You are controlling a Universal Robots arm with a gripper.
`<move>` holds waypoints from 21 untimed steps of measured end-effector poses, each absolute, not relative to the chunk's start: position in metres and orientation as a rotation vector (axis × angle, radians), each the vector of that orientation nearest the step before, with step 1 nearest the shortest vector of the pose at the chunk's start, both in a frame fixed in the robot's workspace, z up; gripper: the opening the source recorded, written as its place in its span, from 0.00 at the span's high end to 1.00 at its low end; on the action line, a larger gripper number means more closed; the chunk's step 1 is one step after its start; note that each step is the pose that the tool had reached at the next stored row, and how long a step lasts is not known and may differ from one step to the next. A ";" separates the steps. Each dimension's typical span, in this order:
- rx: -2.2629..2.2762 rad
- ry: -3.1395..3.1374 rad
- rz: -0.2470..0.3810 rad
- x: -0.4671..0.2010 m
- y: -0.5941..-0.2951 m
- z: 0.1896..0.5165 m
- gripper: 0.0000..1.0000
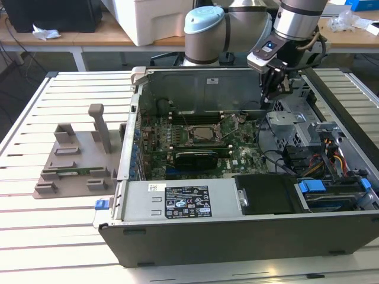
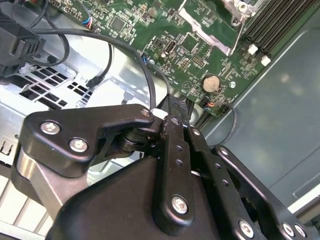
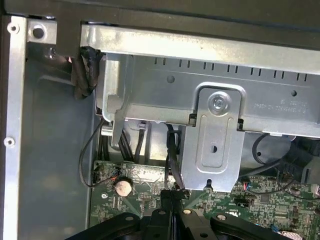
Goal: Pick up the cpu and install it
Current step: 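Close the cpu cover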
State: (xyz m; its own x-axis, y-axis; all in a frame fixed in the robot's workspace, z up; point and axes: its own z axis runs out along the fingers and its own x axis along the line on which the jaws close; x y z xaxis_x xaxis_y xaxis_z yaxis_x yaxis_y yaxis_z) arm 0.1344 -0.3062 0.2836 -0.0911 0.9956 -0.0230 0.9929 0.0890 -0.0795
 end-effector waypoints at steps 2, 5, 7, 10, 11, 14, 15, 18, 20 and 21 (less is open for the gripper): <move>-2.093 -2.291 0.115 0.136 -0.306 0.283 0.89; -2.093 -2.291 0.115 0.137 -0.306 0.282 0.89; -2.093 -2.291 0.115 0.137 -0.306 0.281 0.89; -2.093 -2.291 0.115 0.139 -0.306 0.280 0.89; -2.093 -2.291 0.115 0.139 -0.306 0.279 0.89; -2.093 -2.291 0.115 0.135 -0.306 0.276 0.89; -2.093 -2.291 0.115 0.125 -0.306 0.276 0.89; -2.093 -2.291 0.115 0.120 -0.306 0.272 0.89; -2.093 -2.291 0.115 0.120 -0.306 0.268 0.89; -2.093 -2.291 0.115 0.120 -0.306 0.267 0.89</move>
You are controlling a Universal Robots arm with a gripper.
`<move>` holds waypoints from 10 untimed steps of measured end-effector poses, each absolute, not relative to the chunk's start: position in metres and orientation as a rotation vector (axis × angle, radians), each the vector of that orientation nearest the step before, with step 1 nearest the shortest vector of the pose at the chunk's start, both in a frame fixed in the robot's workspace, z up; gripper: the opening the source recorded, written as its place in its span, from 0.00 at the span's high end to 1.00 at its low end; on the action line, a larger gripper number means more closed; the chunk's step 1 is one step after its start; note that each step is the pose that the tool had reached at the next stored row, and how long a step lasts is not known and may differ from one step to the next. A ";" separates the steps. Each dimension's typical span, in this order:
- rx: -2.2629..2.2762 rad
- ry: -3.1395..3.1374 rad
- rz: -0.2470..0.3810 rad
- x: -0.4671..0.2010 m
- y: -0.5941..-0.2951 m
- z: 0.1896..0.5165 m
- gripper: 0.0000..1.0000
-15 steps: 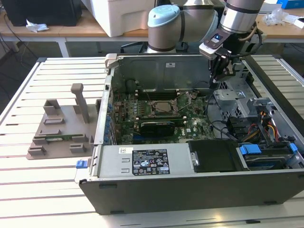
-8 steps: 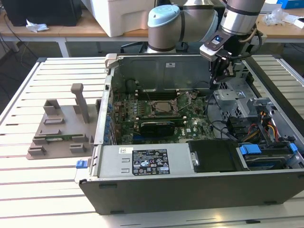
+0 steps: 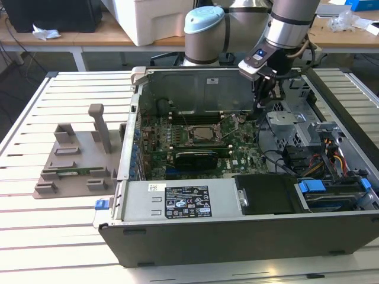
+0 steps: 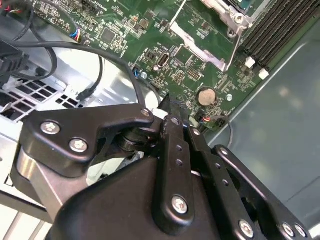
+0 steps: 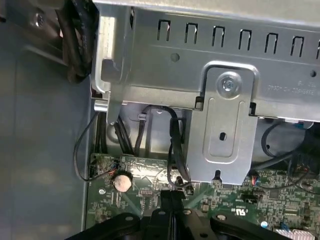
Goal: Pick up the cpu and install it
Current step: 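Close the cpu cover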
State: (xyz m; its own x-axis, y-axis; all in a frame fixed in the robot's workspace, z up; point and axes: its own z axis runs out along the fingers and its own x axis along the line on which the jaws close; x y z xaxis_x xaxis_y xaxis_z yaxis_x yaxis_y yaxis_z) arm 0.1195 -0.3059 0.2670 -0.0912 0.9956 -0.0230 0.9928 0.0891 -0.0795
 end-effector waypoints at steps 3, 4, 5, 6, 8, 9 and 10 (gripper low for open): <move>-2.093 -2.291 0.115 0.119 -0.306 0.262 0.89; -2.093 -2.291 0.115 0.119 -0.306 0.259 0.89; -2.093 -2.291 0.115 0.119 -0.306 0.257 0.89; -2.093 -2.291 0.115 0.119 -0.306 0.256 0.89; -2.093 -2.291 0.115 0.119 -0.306 0.251 0.89; -2.093 -2.291 0.115 0.119 -0.306 0.247 0.89; -2.093 -2.291 0.115 0.119 -0.306 0.245 0.89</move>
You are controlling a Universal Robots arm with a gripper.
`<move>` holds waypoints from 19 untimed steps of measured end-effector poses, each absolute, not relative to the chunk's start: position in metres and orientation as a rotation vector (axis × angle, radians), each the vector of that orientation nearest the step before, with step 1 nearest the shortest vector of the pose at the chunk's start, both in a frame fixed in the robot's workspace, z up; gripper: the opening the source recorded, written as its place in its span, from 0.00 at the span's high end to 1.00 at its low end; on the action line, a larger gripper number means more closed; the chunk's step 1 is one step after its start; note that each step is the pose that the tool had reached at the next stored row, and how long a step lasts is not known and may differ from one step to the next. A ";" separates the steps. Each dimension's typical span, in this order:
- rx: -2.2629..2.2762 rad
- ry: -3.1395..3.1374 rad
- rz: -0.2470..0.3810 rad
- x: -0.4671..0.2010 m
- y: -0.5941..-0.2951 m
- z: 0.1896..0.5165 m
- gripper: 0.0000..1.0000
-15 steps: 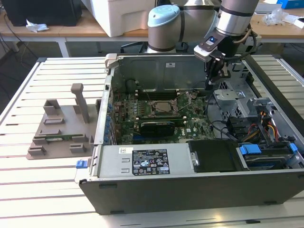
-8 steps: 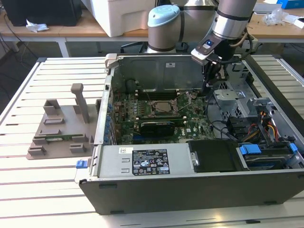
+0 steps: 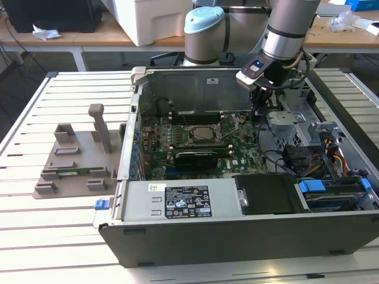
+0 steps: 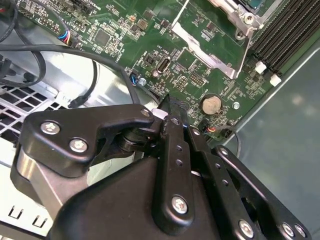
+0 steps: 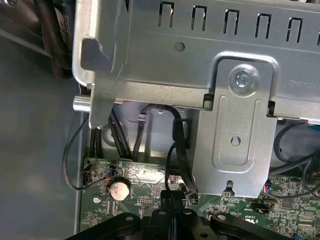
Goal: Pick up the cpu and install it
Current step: 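Close the cpu cover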
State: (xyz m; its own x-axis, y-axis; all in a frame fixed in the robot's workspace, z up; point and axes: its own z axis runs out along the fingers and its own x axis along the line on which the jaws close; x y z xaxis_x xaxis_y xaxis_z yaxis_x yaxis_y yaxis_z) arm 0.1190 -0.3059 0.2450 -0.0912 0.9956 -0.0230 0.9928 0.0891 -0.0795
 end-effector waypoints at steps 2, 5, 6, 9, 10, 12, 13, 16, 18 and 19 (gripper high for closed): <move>-2.093 -2.291 0.115 0.119 -0.306 0.242 0.89; -2.093 -2.291 0.115 0.119 -0.306 0.240 0.89; -2.093 -2.291 0.115 0.119 -0.306 0.240 0.89; -2.093 -2.291 0.115 0.119 -0.306 0.239 0.89; -2.093 -2.291 0.115 0.119 -0.306 0.238 0.89; -2.093 -2.291 0.115 0.119 -0.306 0.238 0.89; -2.093 -2.291 0.116 0.119 -0.306 0.238 0.89; -2.093 -2.291 0.116 0.119 -0.306 0.238 0.89; -2.093 -2.291 0.116 0.119 -0.306 0.238 0.89; -2.093 -2.291 0.116 0.119 -0.306 0.238 0.89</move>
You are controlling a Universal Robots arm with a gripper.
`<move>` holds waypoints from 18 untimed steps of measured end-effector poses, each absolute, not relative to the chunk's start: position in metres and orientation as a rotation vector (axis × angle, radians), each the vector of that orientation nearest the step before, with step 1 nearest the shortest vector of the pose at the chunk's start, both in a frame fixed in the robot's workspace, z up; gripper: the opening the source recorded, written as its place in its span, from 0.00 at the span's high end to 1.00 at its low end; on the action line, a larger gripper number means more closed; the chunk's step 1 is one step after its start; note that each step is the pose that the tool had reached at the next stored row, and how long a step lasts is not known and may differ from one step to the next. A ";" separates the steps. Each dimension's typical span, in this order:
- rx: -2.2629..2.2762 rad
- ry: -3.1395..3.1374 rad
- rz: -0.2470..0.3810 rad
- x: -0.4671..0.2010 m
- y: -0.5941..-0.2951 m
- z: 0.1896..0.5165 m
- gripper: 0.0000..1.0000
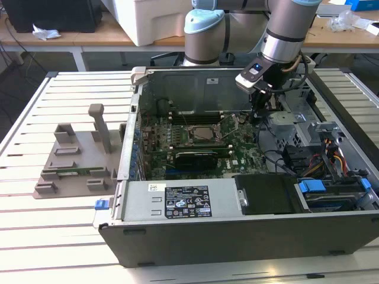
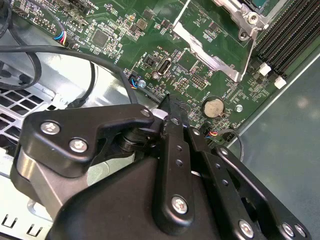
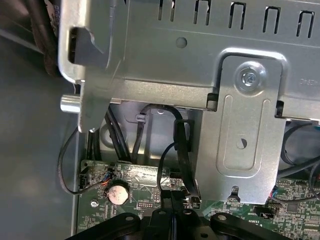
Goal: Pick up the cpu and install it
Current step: 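Close the cpu cover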
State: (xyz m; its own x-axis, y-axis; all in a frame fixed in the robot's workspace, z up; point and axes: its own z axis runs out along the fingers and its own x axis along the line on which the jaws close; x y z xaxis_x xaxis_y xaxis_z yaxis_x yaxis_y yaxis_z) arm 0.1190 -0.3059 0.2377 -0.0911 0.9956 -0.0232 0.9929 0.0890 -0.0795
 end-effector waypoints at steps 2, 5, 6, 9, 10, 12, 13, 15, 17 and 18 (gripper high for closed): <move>-2.093 -2.291 0.115 0.117 -0.306 0.238 0.89; -2.093 -2.291 0.115 0.102 -0.306 0.238 0.89; -2.093 -2.291 0.115 0.097 -0.306 0.238 0.89; -2.093 -2.291 0.115 0.090 -0.306 0.238 0.89; -2.093 -2.291 0.115 0.088 -0.306 0.238 0.89; -2.093 -2.291 0.115 0.083 -0.306 0.238 0.89; -2.093 -2.291 0.115 0.082 -0.306 0.238 0.89; -2.093 -2.291 0.115 0.079 -0.306 0.238 0.89; -2.093 -2.291 0.115 0.077 -0.306 0.238 0.89; -2.093 -2.291 0.115 0.076 -0.306 0.238 0.89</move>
